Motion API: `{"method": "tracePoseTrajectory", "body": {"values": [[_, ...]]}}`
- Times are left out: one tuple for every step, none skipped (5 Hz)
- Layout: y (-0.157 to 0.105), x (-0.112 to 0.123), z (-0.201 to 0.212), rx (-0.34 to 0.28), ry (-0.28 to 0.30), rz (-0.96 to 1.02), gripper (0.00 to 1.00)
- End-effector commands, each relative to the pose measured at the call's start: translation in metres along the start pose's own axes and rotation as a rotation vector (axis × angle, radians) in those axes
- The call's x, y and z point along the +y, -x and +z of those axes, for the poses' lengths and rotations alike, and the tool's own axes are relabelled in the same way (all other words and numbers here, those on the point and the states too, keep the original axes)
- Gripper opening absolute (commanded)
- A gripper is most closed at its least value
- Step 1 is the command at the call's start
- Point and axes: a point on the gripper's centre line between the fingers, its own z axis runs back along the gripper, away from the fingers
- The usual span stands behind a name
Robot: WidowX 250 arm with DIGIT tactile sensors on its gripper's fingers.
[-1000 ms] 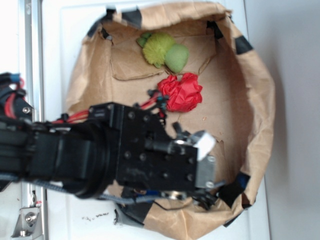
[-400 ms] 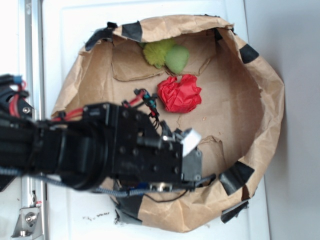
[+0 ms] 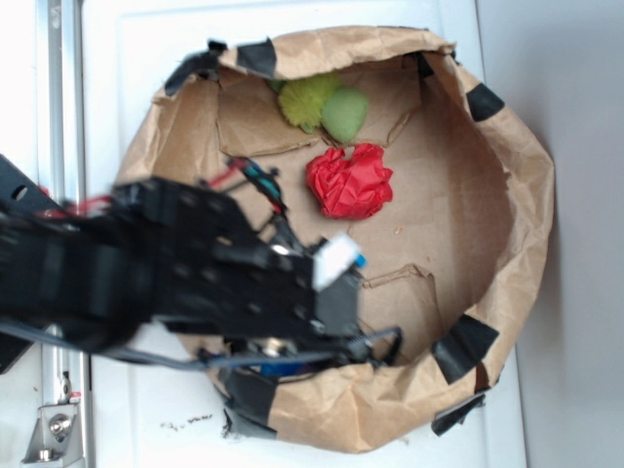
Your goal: Grab the blue bottle.
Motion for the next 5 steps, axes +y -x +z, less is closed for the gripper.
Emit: {"method": "tracePoseTrajectory", "body": {"values": [[-0.035,0.027,0.114,-0.072,0.048,-0.291,0.00],[-0.060,0.025,0.163,0.001,0.021,-0.413,0.00],[-0.061,0.015,0.187,-0.025,0.025,-0.542,0.00],[-0.055,0.002,0.179,-0.035,-0.007,-0.592,0.00],[-0.053,-0.009,0.165,-0.083,-0.009,-0.593,0.00]]}}
